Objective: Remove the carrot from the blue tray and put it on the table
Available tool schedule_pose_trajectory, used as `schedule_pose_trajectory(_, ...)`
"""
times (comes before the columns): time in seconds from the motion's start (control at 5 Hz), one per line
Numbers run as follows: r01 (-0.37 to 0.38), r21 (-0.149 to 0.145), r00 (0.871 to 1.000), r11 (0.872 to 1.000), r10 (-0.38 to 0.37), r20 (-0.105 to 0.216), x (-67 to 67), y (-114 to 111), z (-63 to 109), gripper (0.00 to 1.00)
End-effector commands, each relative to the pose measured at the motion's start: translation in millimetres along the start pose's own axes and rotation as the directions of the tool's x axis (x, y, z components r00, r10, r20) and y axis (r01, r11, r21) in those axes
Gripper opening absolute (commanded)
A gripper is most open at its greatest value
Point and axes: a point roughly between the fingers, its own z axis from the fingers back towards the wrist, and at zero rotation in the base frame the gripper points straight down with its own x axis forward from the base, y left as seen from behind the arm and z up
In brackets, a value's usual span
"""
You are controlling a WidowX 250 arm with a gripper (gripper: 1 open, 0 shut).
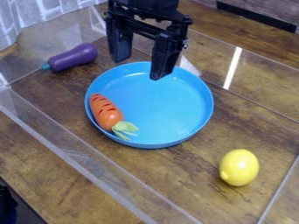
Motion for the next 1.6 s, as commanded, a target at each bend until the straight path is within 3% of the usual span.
schedule_pose_trajectory(0.0,0.066,0.005,0.998,0.998,-0.066,-0.02,-0.7,0.9,-6.5,1.0)
schedule_pose_trajectory(0.2,0.168,0.013,0.985,0.986,-0.167,-0.047,-2.0,3.5,-13.3,1.0)
schedule_pose_trajectory(0.4,0.292,0.02,0.955,0.956,-0.29,-0.07,-2.7,6.5,-19.7,1.0)
schedule_pose_trajectory(0.6,0.424,0.028,0.903,0.905,-0.42,-0.092,-2.4,10.5,-26.0,1.0)
schedule_pose_trajectory(0.8,0.544,0.034,0.836,0.839,-0.537,-0.115,-2.0,16.1,-32.9,1.0)
schedule_pose_trajectory(1.0,0.653,0.039,0.753,0.756,-0.643,-0.14,-1.0,22.4,-39.2,1.0)
schedule_pose_trajectory(1.2,0.718,0.036,0.691,0.696,-0.705,-0.16,-1.6,28.5,-46.7,1.0)
schedule_pose_trajectory(1.4,0.718,0.03,0.69,0.695,-0.705,-0.163,-1.7,32.3,-55.3,1.0)
